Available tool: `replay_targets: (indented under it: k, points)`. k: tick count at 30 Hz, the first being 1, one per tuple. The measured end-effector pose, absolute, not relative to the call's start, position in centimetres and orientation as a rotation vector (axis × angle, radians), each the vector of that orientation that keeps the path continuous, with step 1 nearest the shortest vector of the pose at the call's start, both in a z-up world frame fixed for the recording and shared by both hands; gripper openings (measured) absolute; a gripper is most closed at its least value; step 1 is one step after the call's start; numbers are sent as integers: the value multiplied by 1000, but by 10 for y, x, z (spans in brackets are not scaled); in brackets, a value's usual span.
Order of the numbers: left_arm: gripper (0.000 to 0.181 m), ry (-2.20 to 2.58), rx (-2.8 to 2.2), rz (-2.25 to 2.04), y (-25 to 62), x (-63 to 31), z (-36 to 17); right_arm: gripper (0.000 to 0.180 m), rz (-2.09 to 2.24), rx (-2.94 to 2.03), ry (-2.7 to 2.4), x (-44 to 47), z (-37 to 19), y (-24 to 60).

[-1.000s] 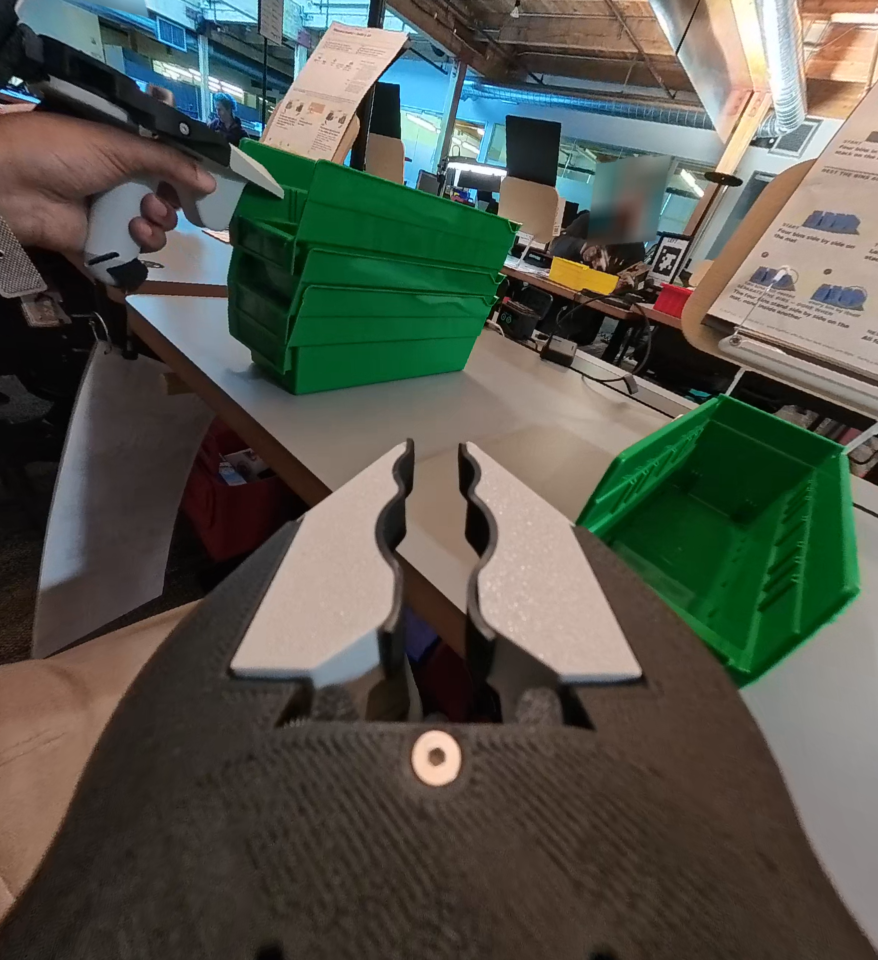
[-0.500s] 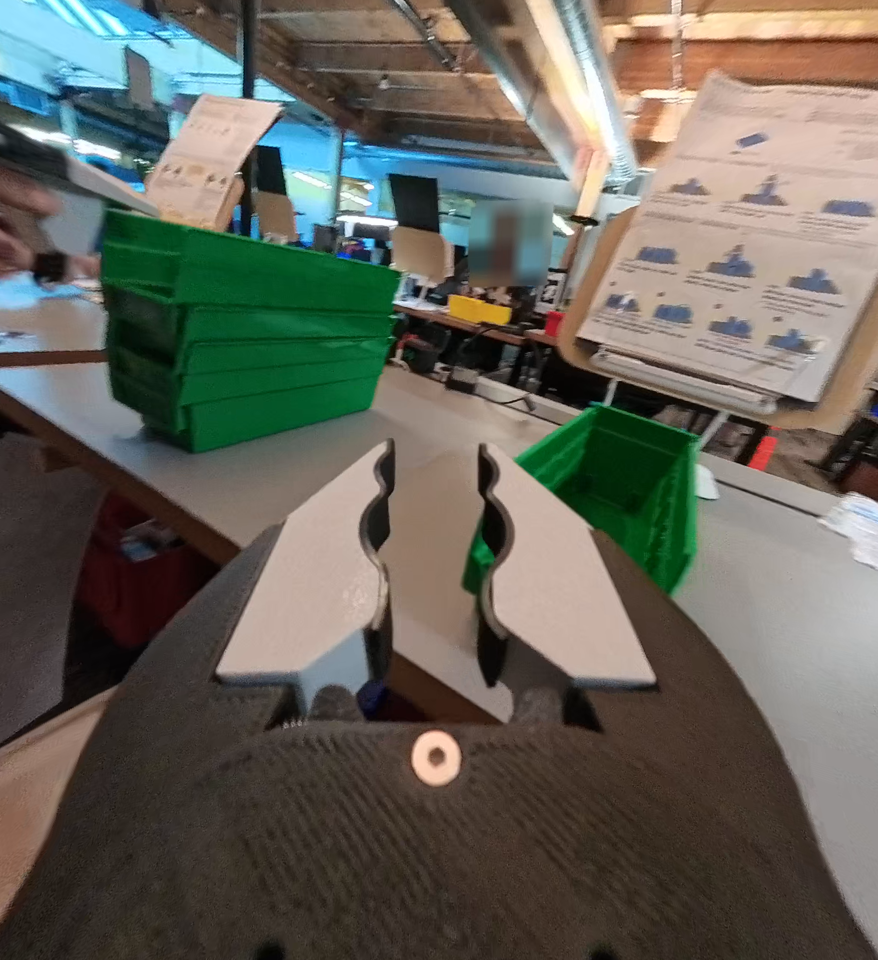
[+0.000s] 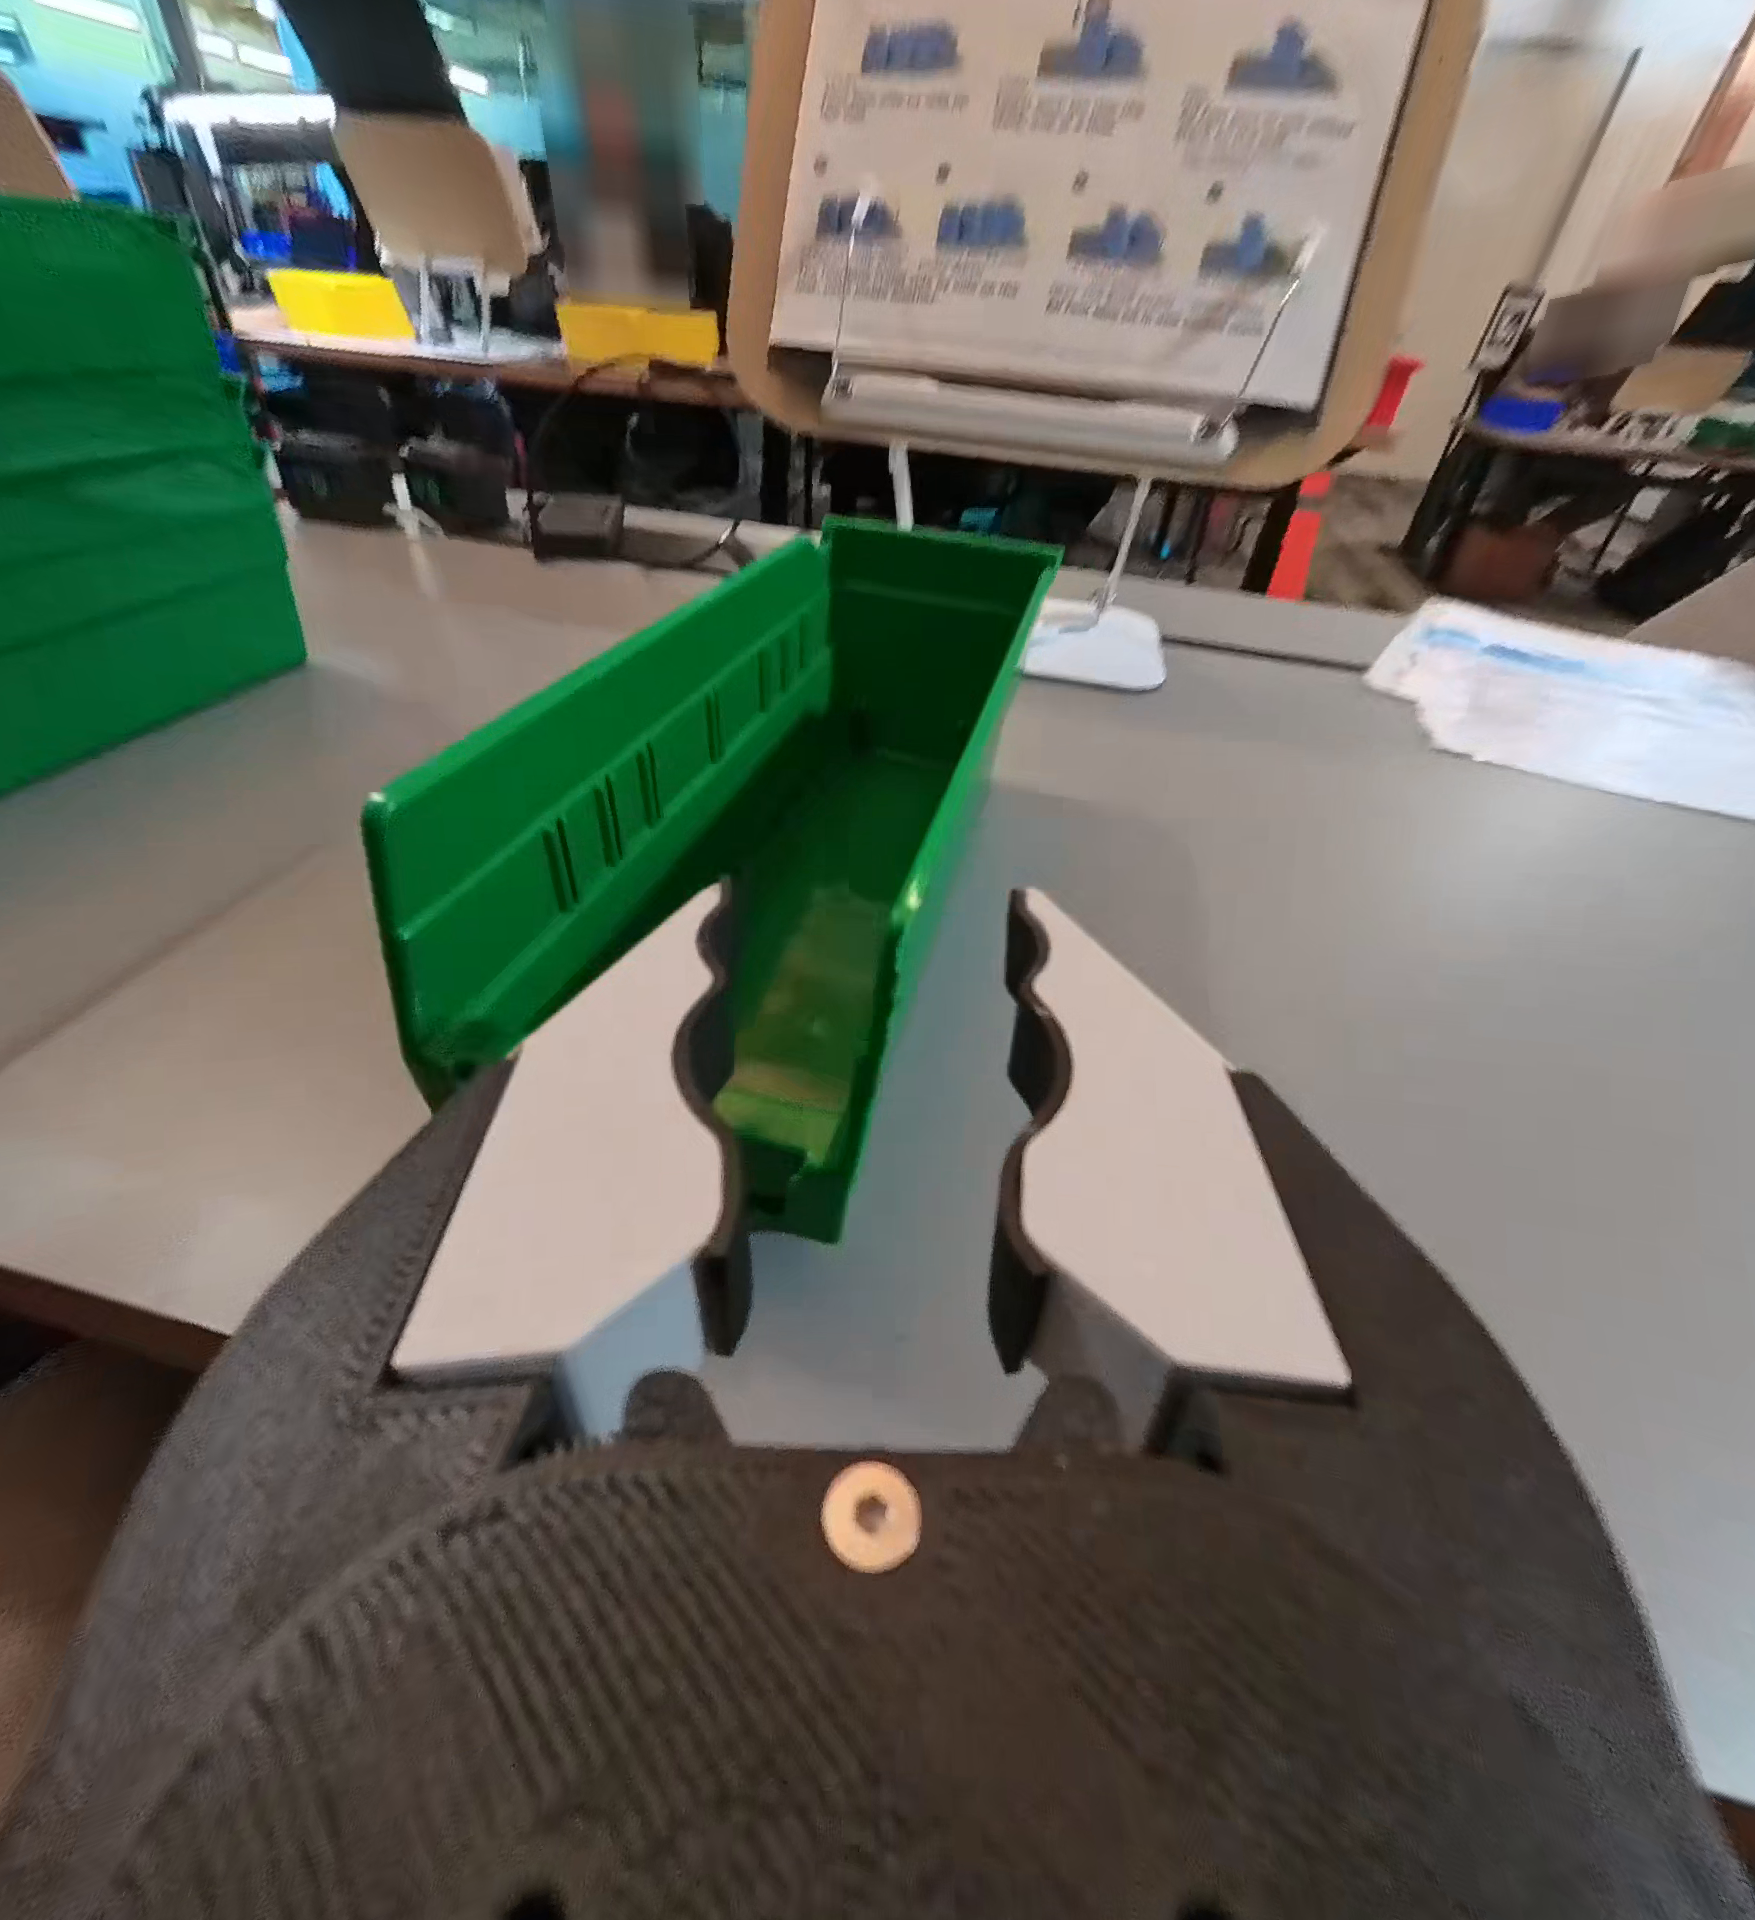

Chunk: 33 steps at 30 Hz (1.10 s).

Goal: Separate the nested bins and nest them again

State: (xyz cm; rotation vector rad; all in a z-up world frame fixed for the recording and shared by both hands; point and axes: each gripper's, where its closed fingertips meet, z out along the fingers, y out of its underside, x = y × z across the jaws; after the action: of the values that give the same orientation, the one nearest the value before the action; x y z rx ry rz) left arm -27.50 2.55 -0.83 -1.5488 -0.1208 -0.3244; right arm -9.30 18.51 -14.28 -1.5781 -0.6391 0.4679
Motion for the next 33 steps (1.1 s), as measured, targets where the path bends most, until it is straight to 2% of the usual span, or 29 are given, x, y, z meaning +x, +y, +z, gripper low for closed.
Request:
replay_targets:
  k: [2, 3, 4, 10, 11, 12, 19, 22, 28, 33]
  points:
    - [60, -58, -1653, -370, 38, -238, -43, 41, 514, -1638, -635, -99, -154, 188]
    - [60, -46, -1696, -397, 42, -221, -62, 20, 546, -1656, -600, -98, -155, 191]
    - [60, -35, -1723, -436, 44, -204, -78, 9, 570, -1668, -566, -97, -155, 194]
    - [59, 21, -1886, -568, 38, -133, -156, 7, 625, -1715, -585, -99, -161, 200]
    - [59, 41, -1901, -565, 37, -128, -161, 13, 626, -1747, -594, -101, -168, 201]
    - [59, 51, -1906, -554, 35, -126, -163, 19, 643, -1789, -613, -105, -177, 200]
    - [58, -5, -1864, -486, 34, -147, -158, 5, 838, -1930, -380, -96, -186, 214]
    - [59, -33, -1832, -485, 33, -154, -153, 5, 983, -1942, -320, -101, -183, 203]
    - [63, 51, -1780, -399, 34, -147, -145, 5, 1042, -1732, -367, -114, -141, 165]
    - [60, 98, -1574, -171, 39, -161, -119, 4, 1004, -1622, -451, -125, -117, 110]
